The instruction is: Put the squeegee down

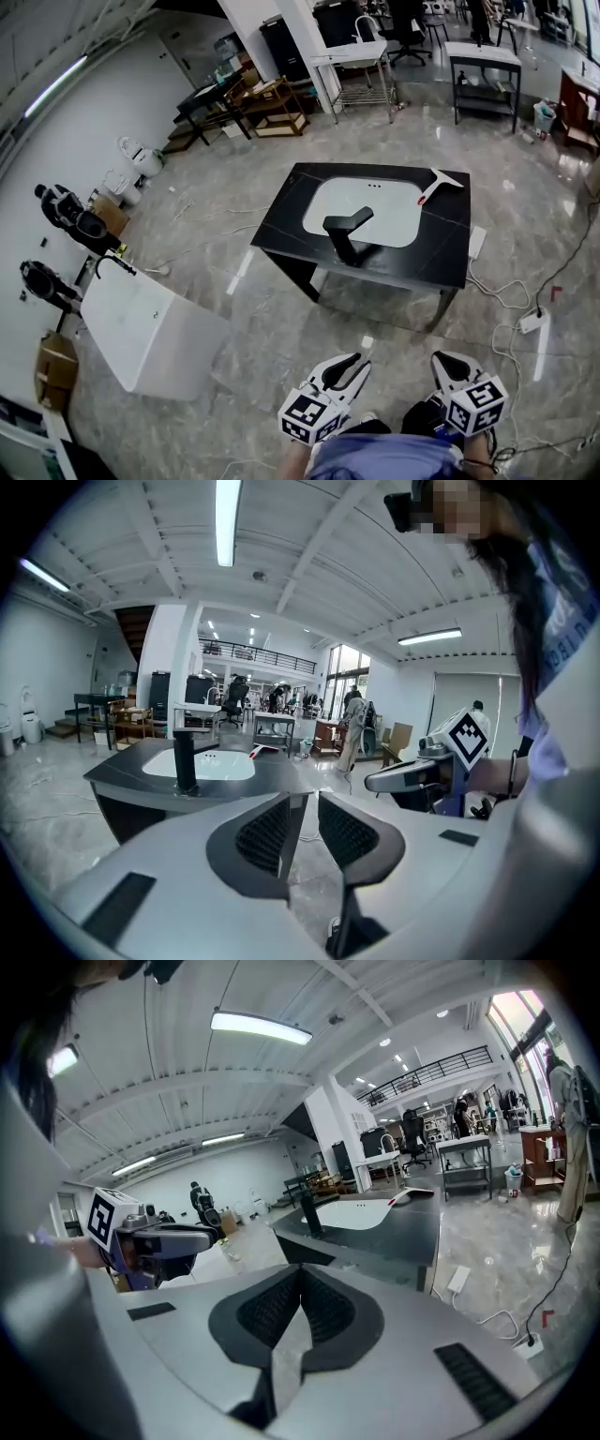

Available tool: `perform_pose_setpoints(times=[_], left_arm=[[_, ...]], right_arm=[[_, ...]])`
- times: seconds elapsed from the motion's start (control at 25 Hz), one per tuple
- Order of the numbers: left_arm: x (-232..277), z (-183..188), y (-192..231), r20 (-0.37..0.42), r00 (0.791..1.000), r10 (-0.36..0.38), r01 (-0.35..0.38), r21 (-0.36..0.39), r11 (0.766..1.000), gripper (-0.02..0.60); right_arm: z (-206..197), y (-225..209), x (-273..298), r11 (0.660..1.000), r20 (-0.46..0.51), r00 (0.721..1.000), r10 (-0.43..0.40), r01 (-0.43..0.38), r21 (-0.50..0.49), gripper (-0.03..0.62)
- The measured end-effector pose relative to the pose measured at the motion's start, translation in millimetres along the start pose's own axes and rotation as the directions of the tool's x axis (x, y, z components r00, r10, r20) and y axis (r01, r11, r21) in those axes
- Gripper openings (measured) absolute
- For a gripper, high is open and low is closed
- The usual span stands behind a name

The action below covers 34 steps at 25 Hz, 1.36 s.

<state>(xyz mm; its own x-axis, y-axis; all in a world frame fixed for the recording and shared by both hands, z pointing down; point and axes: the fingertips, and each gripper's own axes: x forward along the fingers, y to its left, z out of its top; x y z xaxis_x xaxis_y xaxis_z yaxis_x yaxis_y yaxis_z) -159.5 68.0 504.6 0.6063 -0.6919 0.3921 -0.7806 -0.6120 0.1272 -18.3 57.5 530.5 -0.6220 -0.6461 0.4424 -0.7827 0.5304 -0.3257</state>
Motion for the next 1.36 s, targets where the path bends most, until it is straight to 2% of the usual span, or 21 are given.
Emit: perform_pose_setpoints(times=[0.24, 0.56, 1.36], left_arm=[[-38.7, -24.6, 17.1, -0.001, 1.0, -0.015, 0.015, -0.039, 0.999, 0.106], [-67.9, -41.5, 13.9, 0.005, 0.997, -0.072, 0.072, -0.025, 0.997, 0.106], [-90.7, -29.3, -20.4, 0.074, 0.979, -0.188, 0.182, 0.077, 0.98, 0.106]], right_arm=[[-19.6, 43.4, 7.3, 1.0, -0.031, 0.999, -0.024, 0.025, 0.009, 0.018], [-38.4, 82.9, 1.9, 0.998, -0.032, 0.998, -0.058, 0.059, 0.017, 0.018], [-39.4, 119.8, -42.8, 0.988, 0.054, 0.986, -0.155, 0.156, -0.009, 0.018]])
